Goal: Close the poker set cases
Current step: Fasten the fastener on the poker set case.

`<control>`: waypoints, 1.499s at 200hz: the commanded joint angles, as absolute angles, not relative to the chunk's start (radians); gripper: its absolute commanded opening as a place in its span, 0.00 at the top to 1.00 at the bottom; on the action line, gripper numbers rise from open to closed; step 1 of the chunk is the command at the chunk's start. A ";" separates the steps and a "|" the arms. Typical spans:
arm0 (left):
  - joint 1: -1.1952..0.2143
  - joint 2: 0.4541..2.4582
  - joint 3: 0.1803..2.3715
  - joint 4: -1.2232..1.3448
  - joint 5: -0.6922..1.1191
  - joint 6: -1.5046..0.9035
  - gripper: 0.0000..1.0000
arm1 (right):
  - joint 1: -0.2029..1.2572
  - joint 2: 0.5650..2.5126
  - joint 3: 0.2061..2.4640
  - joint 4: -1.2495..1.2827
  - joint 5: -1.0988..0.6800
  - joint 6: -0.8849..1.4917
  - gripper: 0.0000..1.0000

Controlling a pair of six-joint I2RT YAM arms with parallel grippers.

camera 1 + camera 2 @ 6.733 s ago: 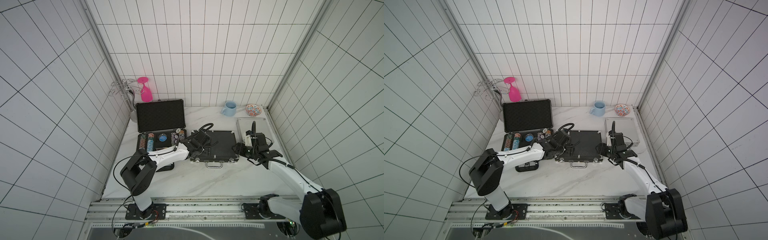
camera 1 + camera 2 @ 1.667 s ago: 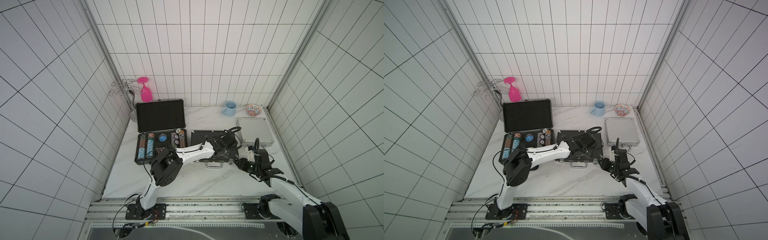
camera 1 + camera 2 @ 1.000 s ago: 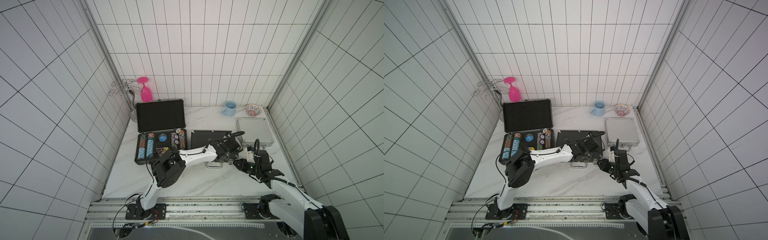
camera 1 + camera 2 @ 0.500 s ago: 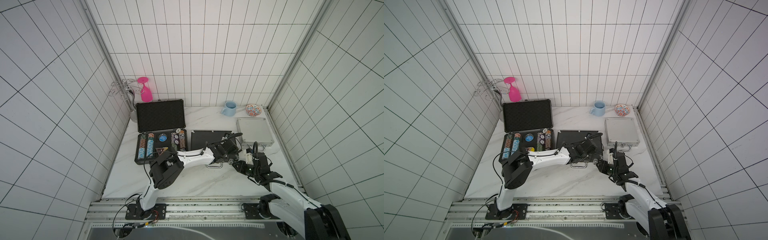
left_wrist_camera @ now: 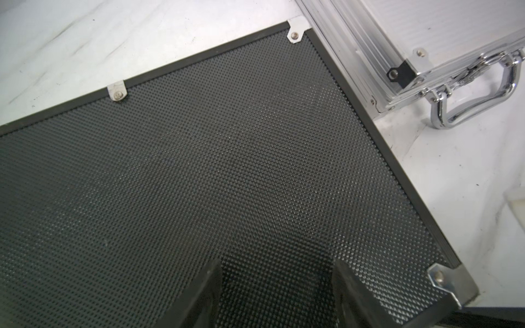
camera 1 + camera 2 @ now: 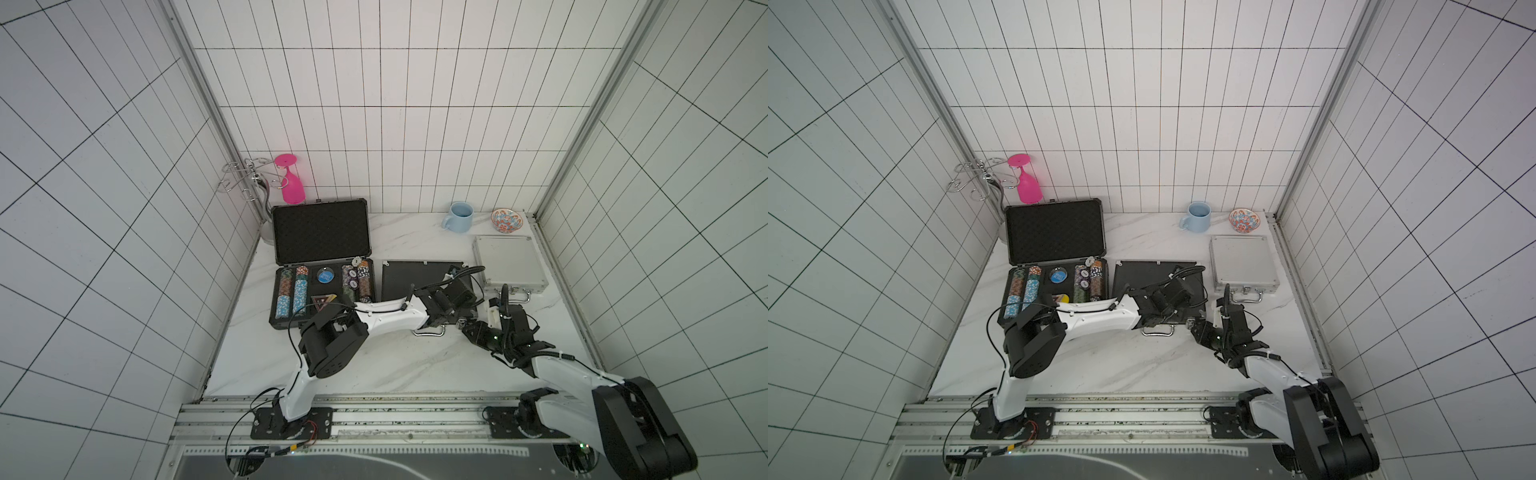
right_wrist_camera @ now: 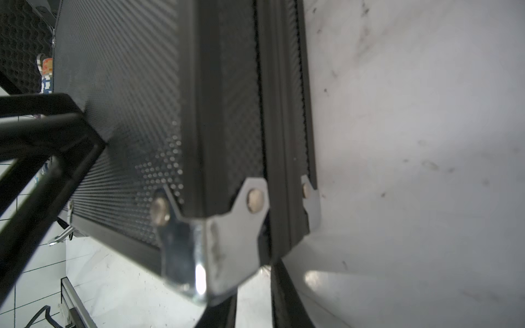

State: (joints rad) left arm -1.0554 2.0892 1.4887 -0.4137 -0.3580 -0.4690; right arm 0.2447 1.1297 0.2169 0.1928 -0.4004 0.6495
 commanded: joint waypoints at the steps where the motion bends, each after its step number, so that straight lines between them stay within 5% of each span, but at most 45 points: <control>1: -1.046 2.357 1.291 -0.787 -0.083 -0.530 0.37 | 0.258 1.154 0.173 0.240 -0.390 0.680 0.76; 205: -1.017 2.286 1.146 -0.716 -0.075 -0.530 0.38 | 0.330 1.237 0.074 0.472 -0.084 0.868 0.81; 300: -0.993 2.092 1.257 -0.721 -0.078 -0.547 0.29 | 0.330 0.796 0.240 0.112 -0.117 0.725 0.70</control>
